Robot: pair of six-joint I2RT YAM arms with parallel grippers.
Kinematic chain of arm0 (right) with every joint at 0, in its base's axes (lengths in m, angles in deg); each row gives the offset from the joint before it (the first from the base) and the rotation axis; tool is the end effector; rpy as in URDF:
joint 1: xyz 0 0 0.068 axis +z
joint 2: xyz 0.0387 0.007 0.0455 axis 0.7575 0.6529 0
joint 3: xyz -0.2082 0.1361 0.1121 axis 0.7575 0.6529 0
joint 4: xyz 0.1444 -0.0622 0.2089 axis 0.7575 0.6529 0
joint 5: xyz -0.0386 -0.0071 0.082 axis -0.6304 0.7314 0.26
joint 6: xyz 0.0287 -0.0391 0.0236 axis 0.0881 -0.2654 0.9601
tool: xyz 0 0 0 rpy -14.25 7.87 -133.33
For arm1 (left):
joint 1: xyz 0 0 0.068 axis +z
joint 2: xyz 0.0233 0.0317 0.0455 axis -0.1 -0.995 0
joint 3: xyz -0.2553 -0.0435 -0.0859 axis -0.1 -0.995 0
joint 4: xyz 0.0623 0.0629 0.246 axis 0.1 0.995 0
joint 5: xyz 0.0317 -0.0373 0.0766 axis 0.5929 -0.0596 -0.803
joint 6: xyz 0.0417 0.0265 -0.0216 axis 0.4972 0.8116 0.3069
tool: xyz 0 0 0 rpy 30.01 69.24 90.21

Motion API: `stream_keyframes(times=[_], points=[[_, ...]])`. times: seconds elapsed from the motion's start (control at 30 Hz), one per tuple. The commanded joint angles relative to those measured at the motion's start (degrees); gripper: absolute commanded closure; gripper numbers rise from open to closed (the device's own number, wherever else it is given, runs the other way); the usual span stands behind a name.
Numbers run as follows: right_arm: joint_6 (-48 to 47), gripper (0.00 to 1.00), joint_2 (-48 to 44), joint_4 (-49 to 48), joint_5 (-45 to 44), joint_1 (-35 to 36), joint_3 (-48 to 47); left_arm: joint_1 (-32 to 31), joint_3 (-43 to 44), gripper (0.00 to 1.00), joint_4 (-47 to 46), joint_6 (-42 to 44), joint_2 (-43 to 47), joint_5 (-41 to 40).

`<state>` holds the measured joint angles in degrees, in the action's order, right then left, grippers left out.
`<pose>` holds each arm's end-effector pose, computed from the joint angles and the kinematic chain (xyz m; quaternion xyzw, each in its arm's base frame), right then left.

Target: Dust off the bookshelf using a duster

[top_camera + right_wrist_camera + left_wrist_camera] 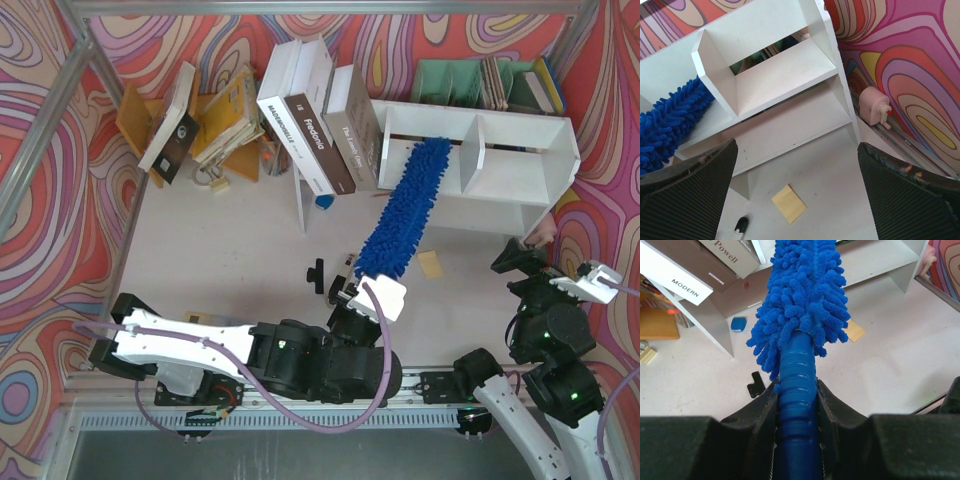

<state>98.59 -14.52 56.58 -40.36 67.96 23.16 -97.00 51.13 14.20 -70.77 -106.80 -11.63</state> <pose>0.0355 -0.0153 0.3639 0.2890 0.5987 -0.0313 0.7463 -0.0370 -0.3158 0.4230 0.2204 0.7365 -0.1379 0.6245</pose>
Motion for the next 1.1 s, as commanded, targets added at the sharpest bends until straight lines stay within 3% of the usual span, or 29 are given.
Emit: stream_keyframes(times=[0.0,0.17,0.3,0.4,0.53,0.63,0.77,1.07], points=[[-0.66,0.08,0.29,-1.83,-0.45,-0.13,0.43,-0.26,-3.53,1.0,-5.09,1.76,1.83,-1.07],[-0.51,0.08,0.24,-1.74,0.03,-0.19,0.31,2.94,-9.97,1.0,-6.21,-4.96,3.24,9.24],[-0.4,0.08,0.69,-1.56,1.69,-0.18,0.11,3.85,-10.6,1.0,-3.55,-8.0,2.3,10.07],[3.02,0.09,2.73,0.89,8.04,-0.22,-2.13,3.86,-10.74,1.0,-3.18,-8.74,2.04,9.79],[15.87,0.09,10.03,10.14,22.11,-0.19,-9.25,3.87,-10.6,1.0,-2.69,-9.27,1.38,9.81],[22.27,0.1,14.8,11.47,31.22,-0.19,-12.05,3.87,-10.6,1.0,-2.62,-9.74,1.14,9.96],[29.46,0.1,17.88,5.94,43.03,-0.22,-9.68,3.93,-11.17,1.0,-3.04,-10.39,1.03,10.56],[42.18,0.1,19.95,-6.22,47.47,-0.18,-0.82,3.93,-13.7,1.0,-5.3,-10.79,2.42,12.22]])
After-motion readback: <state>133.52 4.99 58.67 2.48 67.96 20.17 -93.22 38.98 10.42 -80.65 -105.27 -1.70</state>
